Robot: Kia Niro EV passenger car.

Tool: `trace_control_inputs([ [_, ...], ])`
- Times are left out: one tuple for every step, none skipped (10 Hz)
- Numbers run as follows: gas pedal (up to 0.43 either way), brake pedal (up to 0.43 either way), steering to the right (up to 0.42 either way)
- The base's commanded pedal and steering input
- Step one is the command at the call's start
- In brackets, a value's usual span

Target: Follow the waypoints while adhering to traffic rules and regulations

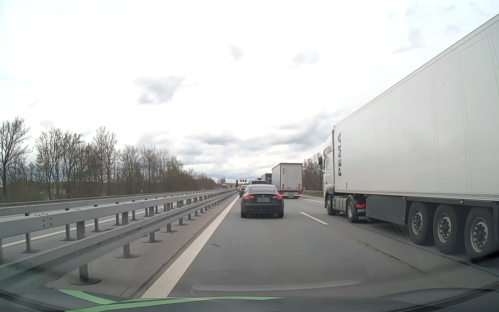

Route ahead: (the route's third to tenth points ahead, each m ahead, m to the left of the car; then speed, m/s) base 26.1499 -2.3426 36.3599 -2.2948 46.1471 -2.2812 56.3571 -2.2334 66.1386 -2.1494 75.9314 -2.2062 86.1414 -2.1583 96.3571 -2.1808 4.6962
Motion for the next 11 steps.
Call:
trace_control_inputs([
  [0.087,0.000,-0.003],
  [0.087,0.000,-0.003],
  [0.087,0.000,-0.003],
  [0.087,0.000,-0.003],
  [0.087,0.000,-0.003],
  [0.087,0.000,-0.003],
  [0.087,0.000,-0.003],
  [0.087,0.000,-0.003],
  [0.087,0.000,-0.003],
  [0.087,0.000,-0.003],
  [0.087,0.000,-0.003],
])
